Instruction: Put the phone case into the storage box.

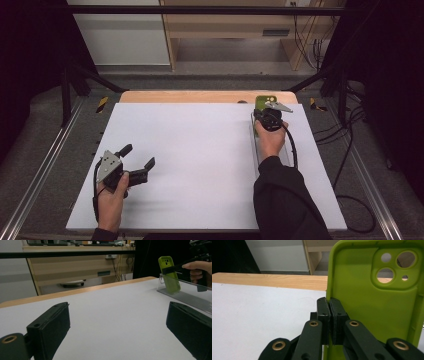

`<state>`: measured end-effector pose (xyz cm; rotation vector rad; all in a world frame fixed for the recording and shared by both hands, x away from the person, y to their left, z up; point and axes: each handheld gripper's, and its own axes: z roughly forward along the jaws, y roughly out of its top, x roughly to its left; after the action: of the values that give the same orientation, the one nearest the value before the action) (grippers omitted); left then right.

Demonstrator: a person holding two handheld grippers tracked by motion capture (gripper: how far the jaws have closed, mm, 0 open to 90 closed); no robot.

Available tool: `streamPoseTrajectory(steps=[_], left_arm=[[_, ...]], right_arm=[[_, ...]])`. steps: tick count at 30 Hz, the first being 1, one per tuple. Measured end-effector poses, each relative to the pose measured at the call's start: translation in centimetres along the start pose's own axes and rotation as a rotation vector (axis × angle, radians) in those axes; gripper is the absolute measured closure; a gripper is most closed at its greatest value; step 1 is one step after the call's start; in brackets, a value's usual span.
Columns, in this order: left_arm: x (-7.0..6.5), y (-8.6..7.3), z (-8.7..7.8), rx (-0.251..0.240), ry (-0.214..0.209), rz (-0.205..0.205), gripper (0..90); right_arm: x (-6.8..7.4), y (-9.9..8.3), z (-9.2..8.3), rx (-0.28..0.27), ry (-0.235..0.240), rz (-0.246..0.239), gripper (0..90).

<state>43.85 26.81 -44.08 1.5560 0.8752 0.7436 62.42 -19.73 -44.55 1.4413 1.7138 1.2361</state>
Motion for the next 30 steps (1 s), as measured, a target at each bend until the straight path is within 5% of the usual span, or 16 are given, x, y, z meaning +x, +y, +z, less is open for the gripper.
streamPoseTrajectory(steps=[30], left_arm=[[0.21,0.07,-0.22,-0.013,0.003,-0.006,2.0]], right_arm=[[0.06,-0.08,0.05,0.006,0.015,-0.001,86.7]])
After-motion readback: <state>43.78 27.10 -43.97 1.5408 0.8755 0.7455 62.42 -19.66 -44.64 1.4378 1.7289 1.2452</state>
